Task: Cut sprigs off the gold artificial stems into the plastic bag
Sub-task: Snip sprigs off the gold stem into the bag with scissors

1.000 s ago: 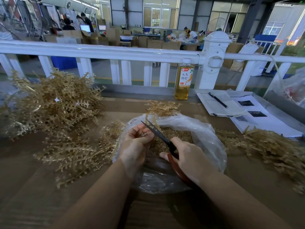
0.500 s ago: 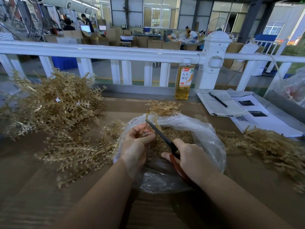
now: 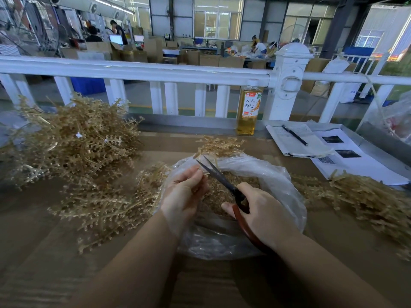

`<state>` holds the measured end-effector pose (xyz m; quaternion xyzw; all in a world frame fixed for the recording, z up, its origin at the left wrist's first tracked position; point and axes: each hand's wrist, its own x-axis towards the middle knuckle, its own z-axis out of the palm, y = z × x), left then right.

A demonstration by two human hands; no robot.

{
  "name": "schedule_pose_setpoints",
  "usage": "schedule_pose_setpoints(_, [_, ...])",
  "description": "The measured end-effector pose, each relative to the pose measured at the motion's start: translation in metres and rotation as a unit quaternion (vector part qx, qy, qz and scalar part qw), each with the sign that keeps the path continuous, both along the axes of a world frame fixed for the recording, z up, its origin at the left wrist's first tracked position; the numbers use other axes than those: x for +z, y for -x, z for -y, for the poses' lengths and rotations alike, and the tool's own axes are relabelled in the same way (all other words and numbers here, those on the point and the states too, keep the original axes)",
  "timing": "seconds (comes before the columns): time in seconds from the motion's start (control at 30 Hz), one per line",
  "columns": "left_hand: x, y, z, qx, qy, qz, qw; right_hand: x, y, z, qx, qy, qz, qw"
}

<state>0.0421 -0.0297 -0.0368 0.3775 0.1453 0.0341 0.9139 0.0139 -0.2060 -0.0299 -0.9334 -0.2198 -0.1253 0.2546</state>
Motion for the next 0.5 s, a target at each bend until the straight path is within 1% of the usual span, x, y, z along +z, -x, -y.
schedule_pose_setpoints(0.2, [0.0042, 0.0005, 0.0022, 0.008, 0.021, -0.014, 1.0, 0.0021, 0.0023, -0.0034, -0.001, 0.007, -0.012, 1.0])
schedule_pose_setpoints(0.4, [0.0099, 0.0015, 0.0031, -0.019, 0.008, -0.027, 0.999, 0.0002, 0.0029, -0.0029, -0.004, 0.052, -0.007, 0.999])
schedule_pose_setpoints(0.5, [0.0101, 0.0023, 0.0022, -0.035, 0.009, -0.02, 0.999, 0.0005, 0.0022, -0.0023, -0.003, 0.064, 0.001, 0.998])
